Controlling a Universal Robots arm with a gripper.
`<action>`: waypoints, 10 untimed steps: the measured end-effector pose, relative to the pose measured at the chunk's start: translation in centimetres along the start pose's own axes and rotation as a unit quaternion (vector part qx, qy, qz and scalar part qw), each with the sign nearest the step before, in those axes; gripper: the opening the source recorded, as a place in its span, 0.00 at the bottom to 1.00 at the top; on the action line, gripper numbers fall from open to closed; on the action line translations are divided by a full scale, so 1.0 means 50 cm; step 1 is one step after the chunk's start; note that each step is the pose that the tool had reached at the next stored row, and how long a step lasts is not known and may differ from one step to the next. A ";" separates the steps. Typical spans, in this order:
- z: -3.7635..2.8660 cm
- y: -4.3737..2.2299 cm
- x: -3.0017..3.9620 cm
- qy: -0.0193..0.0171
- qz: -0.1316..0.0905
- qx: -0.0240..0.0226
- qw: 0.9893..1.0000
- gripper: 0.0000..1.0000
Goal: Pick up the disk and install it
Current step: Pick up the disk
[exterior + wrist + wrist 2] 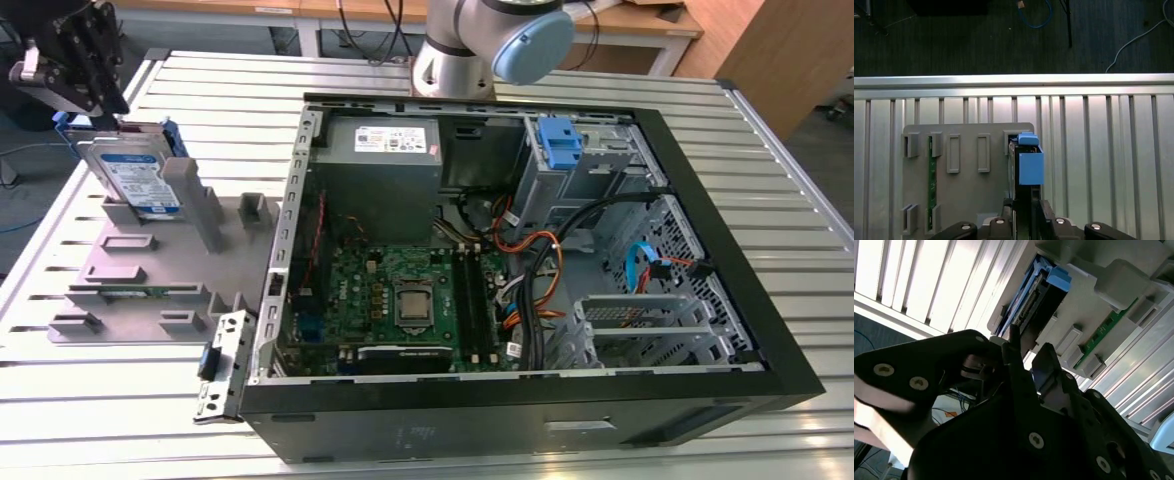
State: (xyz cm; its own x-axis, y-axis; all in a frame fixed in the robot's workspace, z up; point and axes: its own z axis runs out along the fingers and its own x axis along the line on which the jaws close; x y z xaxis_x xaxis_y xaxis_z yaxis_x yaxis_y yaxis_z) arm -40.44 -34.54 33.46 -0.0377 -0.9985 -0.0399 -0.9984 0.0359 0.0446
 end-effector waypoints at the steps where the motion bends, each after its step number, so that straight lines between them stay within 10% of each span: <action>1: 0.000 0.000 0.000 0.000 0.000 0.000 1.000 0.35; 10: 0.000 0.000 0.000 0.000 0.000 0.000 1.000 0.64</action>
State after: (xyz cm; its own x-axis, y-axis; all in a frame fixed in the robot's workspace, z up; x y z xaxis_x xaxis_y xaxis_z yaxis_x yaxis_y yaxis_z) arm -40.44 -34.54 33.45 -0.0377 -0.9985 -0.0399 -0.9984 0.0359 0.0446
